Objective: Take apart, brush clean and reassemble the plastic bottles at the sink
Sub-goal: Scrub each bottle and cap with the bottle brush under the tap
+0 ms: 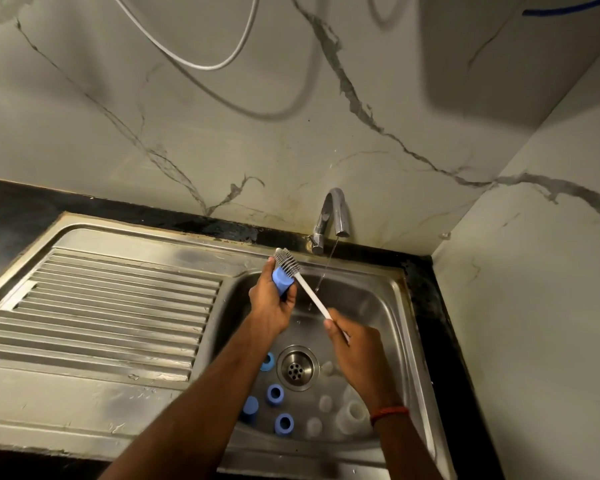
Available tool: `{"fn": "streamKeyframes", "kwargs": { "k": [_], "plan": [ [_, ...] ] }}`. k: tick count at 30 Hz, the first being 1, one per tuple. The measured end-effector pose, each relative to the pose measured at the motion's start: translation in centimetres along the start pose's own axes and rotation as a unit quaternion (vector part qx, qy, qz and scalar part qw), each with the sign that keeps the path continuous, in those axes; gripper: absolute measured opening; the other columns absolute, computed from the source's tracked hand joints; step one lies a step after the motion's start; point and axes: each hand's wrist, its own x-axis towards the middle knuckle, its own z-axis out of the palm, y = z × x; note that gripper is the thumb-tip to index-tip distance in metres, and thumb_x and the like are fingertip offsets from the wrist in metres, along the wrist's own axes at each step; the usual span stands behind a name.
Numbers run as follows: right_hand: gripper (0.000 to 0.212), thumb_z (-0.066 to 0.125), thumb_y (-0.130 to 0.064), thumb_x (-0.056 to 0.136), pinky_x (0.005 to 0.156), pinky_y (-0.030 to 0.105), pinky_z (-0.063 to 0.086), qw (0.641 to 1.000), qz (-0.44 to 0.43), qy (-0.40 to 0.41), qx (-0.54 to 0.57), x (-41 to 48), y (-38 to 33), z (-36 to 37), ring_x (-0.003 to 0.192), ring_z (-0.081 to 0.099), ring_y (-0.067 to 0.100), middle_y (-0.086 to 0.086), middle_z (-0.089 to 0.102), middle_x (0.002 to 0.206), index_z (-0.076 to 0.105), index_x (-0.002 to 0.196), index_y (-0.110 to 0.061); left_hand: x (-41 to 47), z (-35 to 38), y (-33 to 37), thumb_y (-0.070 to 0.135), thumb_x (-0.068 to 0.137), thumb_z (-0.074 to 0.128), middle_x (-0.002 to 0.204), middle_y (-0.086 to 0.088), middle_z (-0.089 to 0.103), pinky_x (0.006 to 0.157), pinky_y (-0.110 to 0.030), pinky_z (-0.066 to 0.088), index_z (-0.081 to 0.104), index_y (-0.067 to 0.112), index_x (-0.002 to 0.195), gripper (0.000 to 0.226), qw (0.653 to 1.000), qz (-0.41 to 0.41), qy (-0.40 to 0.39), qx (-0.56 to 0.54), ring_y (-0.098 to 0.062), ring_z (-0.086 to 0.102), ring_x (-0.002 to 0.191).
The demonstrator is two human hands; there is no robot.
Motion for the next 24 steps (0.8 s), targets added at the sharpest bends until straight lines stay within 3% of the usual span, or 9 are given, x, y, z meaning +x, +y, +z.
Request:
{"fn": "streamKeyframes", "kwargs": {
  "k": [5,10,14,17,19,21,24],
  "plan": [
    [0.021,0.056,-0.030,0.100,0.054,0.030,0.050,0.999,-0.035,-0.023,-0.004,-0.9,0.7,-1.2,0.054,0.057,0.010,-0.009,0.053,0.055,0.072,0.113,-0.023,0.4,-0.5,1.5,0.028,0.096,0.066,0.098,-0.012,0.070,0.049,-0.020,0.053,0.062,0.004,0.125,0.038,0.999,0.015,0.032,-0.037,-0.016,0.069,0.074],
    [0.032,0.055,-0.033,0.100,0.051,0.025,0.042,0.998,-0.042,0.015,-0.048,0.2,-0.3,-0.2,0.050,0.048,0.007,-0.010,0.047,0.055,0.065,0.129,-0.023,-1.1,0.6,0.1,0.025,0.097,0.063,0.087,-0.010,0.066,0.049,-0.020,0.053,0.063,0.007,0.101,0.018,0.999,0.028,0.019,0.033,-0.015,0.064,0.068],
    [0.030,0.057,-0.031,0.100,0.053,0.016,0.039,0.997,-0.063,-0.019,-0.032,-1.0,-0.1,-1.1,0.057,0.055,0.006,-0.013,0.049,0.055,0.068,0.125,-0.021,-0.6,-0.1,1.7,0.022,0.098,0.061,0.088,-0.011,0.069,0.051,-0.022,0.054,0.064,0.004,0.106,0.020,1.000,0.022,0.010,-0.017,-0.017,0.068,0.070],
    [0.029,0.056,-0.031,0.100,0.053,0.021,0.045,0.998,-0.045,-0.001,-0.046,-1.0,0.2,-1.4,0.055,0.057,0.009,-0.008,0.055,0.057,0.068,0.125,-0.021,-0.5,-0.5,1.0,0.024,0.099,0.059,0.091,-0.012,0.070,0.050,-0.019,0.053,0.064,0.005,0.105,0.021,1.000,0.017,0.016,0.018,-0.015,0.066,0.068],
    [0.031,0.054,-0.034,0.101,0.051,0.020,0.041,0.996,-0.049,0.013,-0.068,-0.1,-0.4,-0.7,0.052,0.051,0.006,-0.009,0.051,0.057,0.066,0.127,-0.023,-1.1,0.0,0.2,0.025,0.099,0.060,0.086,-0.011,0.068,0.048,-0.017,0.051,0.064,0.005,0.101,0.020,0.999,0.017,0.014,0.041,-0.013,0.062,0.062],
    [0.032,0.054,-0.034,0.101,0.050,0.019,0.038,0.996,-0.060,0.010,-0.061,0.0,-0.9,-0.4,0.051,0.047,0.005,-0.011,0.047,0.056,0.065,0.128,-0.023,-1.3,0.4,0.8,0.025,0.098,0.061,0.082,-0.009,0.067,0.048,-0.017,0.050,0.065,0.007,0.100,0.019,0.999,0.014,0.007,0.032,-0.012,0.061,0.063],
    [0.025,0.056,-0.031,0.100,0.053,0.029,0.047,0.997,-0.067,-0.013,-0.045,-1.3,-0.4,-1.3,0.054,0.055,0.011,-0.006,0.053,0.057,0.070,0.119,-0.022,-1.0,0.0,2.4,0.021,0.097,0.062,0.085,-0.009,0.069,0.053,-0.019,0.053,0.065,0.006,0.104,0.017,1.000,0.009,0.003,-0.016,-0.014,0.065,0.068]
  ]
}}
